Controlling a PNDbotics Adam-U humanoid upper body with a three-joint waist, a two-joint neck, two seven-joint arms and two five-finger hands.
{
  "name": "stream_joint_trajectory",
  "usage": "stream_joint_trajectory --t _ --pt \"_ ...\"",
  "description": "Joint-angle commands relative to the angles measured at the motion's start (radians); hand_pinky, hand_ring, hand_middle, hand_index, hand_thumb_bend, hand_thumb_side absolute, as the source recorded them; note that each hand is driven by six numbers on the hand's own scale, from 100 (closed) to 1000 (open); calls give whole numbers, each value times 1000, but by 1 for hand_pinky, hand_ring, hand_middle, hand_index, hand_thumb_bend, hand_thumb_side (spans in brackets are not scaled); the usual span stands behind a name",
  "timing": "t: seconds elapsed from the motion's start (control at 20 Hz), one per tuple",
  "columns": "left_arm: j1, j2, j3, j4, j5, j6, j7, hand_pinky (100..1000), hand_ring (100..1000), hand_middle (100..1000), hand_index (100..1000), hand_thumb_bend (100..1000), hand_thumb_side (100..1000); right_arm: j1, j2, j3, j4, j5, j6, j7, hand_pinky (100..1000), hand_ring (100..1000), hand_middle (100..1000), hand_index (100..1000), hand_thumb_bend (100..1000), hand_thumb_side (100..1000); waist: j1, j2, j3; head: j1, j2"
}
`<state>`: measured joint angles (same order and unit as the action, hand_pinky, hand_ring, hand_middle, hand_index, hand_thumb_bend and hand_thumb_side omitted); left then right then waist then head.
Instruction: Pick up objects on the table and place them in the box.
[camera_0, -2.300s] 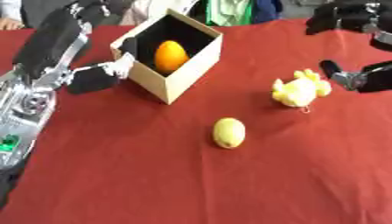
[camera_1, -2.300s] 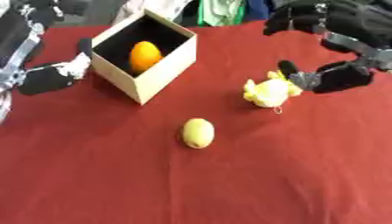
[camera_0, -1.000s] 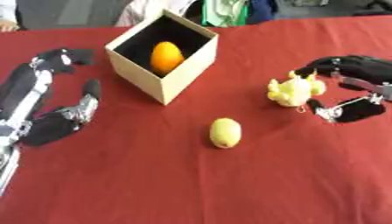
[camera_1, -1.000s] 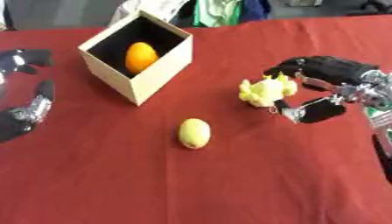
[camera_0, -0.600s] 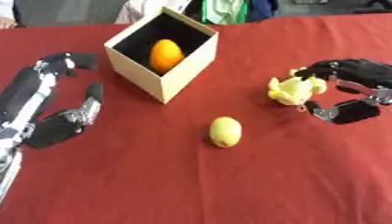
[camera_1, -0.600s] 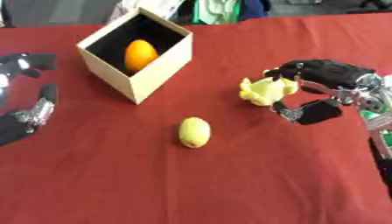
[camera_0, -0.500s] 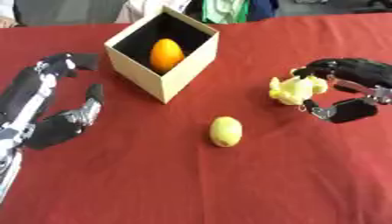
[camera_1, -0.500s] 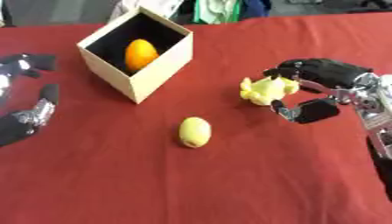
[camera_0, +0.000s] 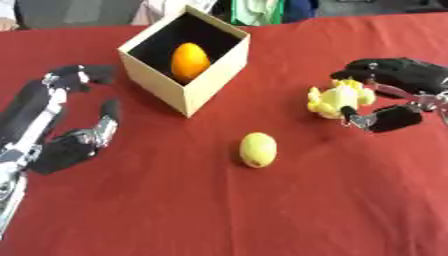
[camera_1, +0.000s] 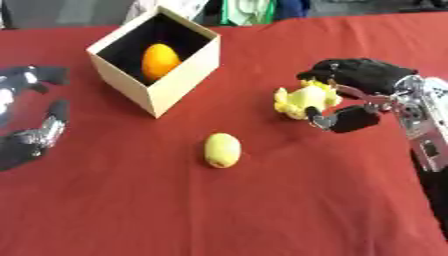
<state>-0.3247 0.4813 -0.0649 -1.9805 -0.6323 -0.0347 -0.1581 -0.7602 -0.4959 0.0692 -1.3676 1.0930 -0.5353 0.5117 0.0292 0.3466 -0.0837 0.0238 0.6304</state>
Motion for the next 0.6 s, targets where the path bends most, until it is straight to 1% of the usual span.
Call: stream_joint_trajectory --t 0.05,0.2,0.3,0.6 --pt "-5 5 2 -20 -4 0 -4 721 777 693 884 100 770 -26 -13 1 22 42 -10 -17 817 963 855 1000 100 788 -1 -16 2 -2 -11" --pt "-4 3 1 -20 -6 0 -5 721 777 693 884 100 772 -32 -10 3 49 69 -17 -26 819 966 857 1000 100 834 -1 -13 4 -3 -12" --pt "-3 2 2 -20 -8 2 -5 721 777 693 884 100 773 -35 -9 2 60 77 -22 -29 819 966 857 1000 100 831 -2 -11 5 -3 -13" --pt "-3 -2 1 -20 -11 4 -10 718 775 691 883 100 777 -41 -7 3 81 98 -32 -24 818 967 855 1000 100 860 -4 -9 6 -5 -14"
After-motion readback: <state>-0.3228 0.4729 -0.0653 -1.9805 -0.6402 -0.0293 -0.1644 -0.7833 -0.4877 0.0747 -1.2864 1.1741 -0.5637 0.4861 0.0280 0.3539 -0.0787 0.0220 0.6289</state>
